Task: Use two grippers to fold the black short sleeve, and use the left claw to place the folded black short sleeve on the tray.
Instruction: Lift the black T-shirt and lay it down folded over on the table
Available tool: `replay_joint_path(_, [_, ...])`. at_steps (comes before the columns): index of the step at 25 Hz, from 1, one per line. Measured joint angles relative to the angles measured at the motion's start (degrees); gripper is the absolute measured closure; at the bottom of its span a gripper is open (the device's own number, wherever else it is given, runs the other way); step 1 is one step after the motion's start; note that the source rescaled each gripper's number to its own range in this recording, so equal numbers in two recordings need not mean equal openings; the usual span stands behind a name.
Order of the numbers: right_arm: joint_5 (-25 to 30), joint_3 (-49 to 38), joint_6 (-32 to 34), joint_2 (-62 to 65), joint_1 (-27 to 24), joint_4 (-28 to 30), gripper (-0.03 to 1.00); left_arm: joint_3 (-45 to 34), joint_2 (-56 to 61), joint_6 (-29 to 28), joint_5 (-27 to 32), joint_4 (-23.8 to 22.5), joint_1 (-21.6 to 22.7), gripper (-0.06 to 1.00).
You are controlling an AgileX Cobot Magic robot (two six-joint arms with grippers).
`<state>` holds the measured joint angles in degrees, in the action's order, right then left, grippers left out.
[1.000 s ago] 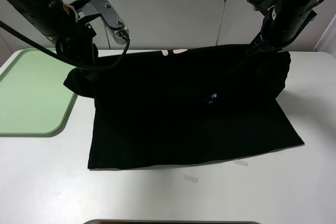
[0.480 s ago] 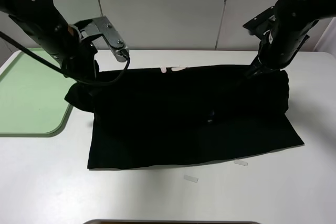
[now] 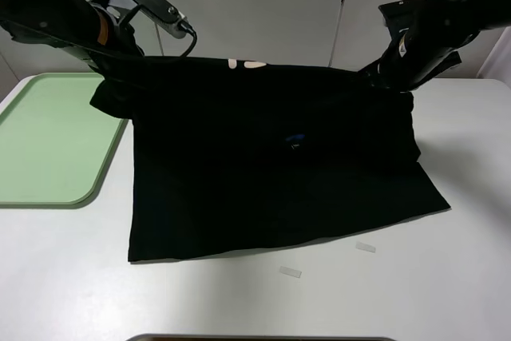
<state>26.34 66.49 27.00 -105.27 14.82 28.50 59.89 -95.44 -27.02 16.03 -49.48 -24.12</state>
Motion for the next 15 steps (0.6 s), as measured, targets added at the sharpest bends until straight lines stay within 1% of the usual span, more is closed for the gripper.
replay_joint_path(2, [-2.5,0.0,3.9,0.0,0.0,0.1,0.96,0.0,0.0,-7.7,-0.2,-6.2,0.0,0.94])
replay_joint_path(3, [-5.1,0.0,6.3,0.0,0.0,0.5,0.96,0.0,0.0,-10.3,-0.2,-9.0,0.0,0.94])
replay_joint_path(5, [-7.3,0.0,6.9,0.0,0.0,0.6,0.96,-0.1,0.0,-15.4,-0.5,-13.5,0.0,0.94])
replay_joint_path(7, [-9.5,0.0,7.2,0.0,0.0,0.8,0.96,-0.1,0.0,-18.3,-1.4,-16.6,0.0,0.94])
replay_joint_path(11, [-10.8,0.0,7.3,0.0,0.0,2.3,0.96,-0.7,0.0,-19.2,-5.3,-18.4,0.3,0.94])
replay_joint_path(13, [-10.8,0.0,5.9,0.0,-0.1,4.0,0.96,-1.9,0.0,-17.9,-7.6,-18.7,0.5,0.94])
replay_joint_path(15, [-9.7,0.0,3.4,0.0,-0.1,5.5,0.96,-4.1,0.0,-14.0,-10.4,-18.9,0.5,0.94])
